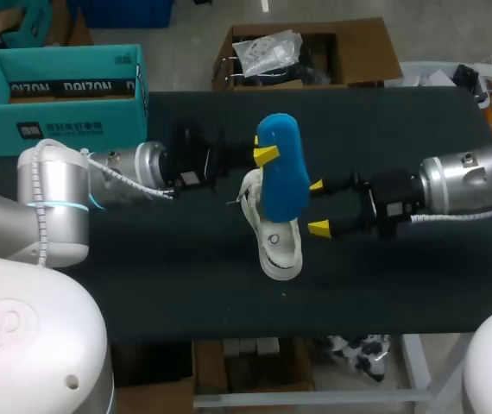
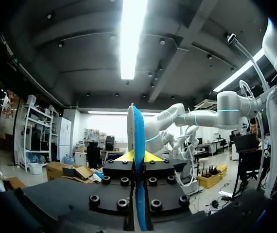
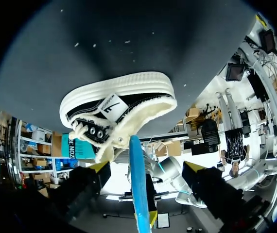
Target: Open the shoe tongue, take the insole out of the shoe, put the insole back into the shoe, and pack the shoe into the shoebox
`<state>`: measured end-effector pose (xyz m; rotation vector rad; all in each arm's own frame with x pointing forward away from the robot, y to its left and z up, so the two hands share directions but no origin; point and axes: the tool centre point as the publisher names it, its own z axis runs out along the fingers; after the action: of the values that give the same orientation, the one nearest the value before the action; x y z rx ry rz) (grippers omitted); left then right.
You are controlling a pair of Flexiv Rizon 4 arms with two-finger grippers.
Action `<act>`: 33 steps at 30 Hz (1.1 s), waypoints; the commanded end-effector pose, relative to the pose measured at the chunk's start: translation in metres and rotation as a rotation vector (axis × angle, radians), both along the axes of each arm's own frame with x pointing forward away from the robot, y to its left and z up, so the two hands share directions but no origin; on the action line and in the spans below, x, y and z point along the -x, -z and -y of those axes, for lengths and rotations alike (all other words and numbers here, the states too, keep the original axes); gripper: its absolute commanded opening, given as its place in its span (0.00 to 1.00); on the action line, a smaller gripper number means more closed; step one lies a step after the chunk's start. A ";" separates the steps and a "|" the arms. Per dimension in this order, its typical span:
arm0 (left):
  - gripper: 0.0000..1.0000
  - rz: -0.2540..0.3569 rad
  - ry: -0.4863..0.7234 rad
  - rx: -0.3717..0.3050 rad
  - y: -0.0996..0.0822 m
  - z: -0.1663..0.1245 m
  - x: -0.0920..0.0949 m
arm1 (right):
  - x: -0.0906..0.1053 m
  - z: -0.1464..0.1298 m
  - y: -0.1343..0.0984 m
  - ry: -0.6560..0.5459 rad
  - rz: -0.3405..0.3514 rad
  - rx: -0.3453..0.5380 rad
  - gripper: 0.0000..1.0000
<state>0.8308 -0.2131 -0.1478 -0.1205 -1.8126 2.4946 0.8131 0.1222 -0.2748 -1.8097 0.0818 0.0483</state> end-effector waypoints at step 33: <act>1.00 0.033 0.205 -0.031 0.012 0.002 0.009 | 0.011 0.007 0.003 0.011 0.122 -0.086 0.00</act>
<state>0.8136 -0.2225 -0.1640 -0.2850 -1.7469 2.3764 0.8009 0.1195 -0.2773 -1.7333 0.0125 -0.0677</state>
